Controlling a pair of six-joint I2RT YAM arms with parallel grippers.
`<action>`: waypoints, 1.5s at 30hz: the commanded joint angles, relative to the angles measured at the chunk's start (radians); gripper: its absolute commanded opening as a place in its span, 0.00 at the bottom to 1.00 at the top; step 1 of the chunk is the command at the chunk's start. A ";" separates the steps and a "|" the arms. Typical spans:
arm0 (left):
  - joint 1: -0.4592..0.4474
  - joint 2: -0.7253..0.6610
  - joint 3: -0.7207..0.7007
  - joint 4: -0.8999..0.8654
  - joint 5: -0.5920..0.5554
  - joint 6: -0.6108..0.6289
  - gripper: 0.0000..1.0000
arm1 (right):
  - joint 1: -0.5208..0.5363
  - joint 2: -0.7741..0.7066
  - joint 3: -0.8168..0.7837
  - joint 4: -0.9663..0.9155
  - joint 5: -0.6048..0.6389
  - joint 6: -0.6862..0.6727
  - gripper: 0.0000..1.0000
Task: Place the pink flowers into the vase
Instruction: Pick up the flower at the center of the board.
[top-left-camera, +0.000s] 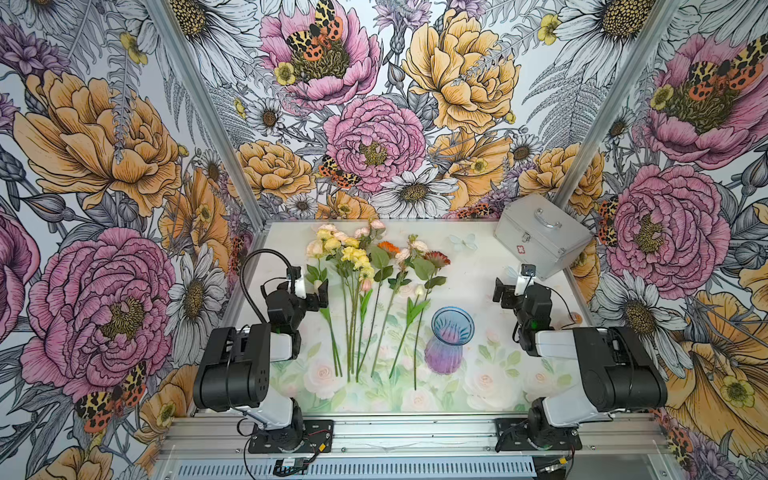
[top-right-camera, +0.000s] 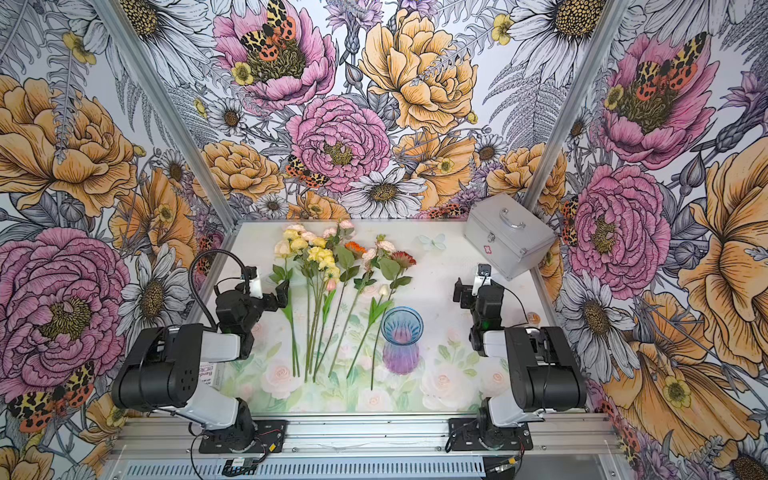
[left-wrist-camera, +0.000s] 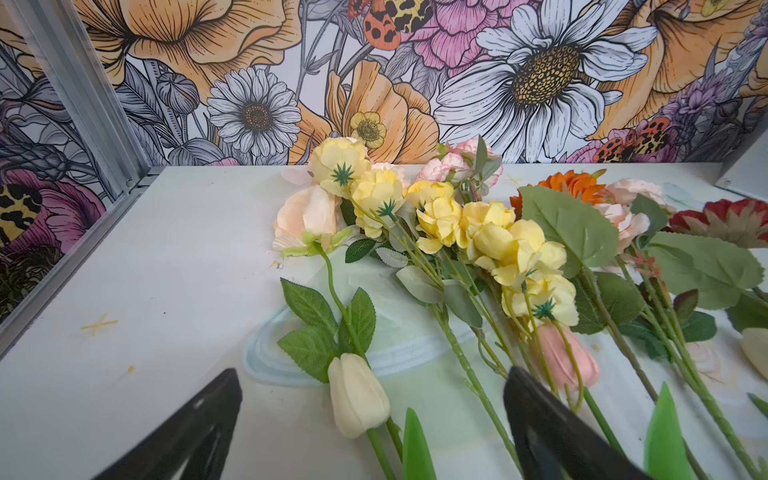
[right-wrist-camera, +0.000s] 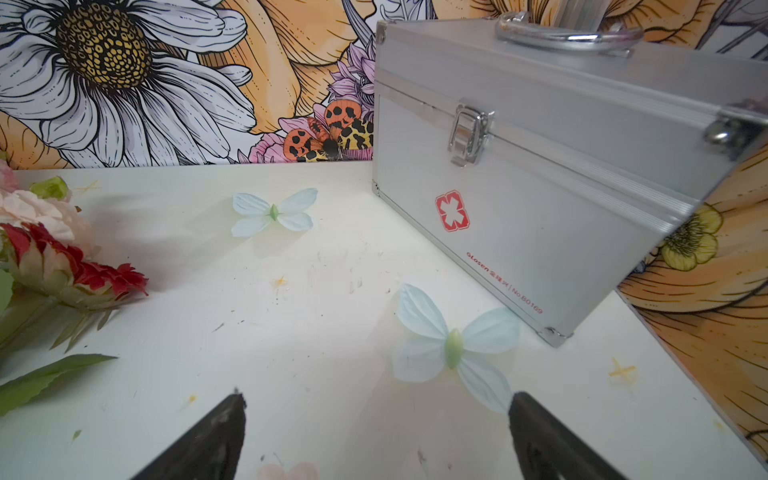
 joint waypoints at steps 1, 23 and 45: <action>-0.007 0.006 0.017 0.039 -0.007 -0.013 0.99 | -0.005 0.015 0.023 0.033 0.018 -0.006 1.00; -0.005 0.007 0.017 0.039 -0.007 -0.015 0.99 | -0.006 0.015 0.022 0.033 0.016 -0.006 1.00; 0.036 -0.336 0.314 -0.618 -0.145 -0.067 0.99 | -0.004 -0.288 0.121 -0.336 0.041 -0.027 1.00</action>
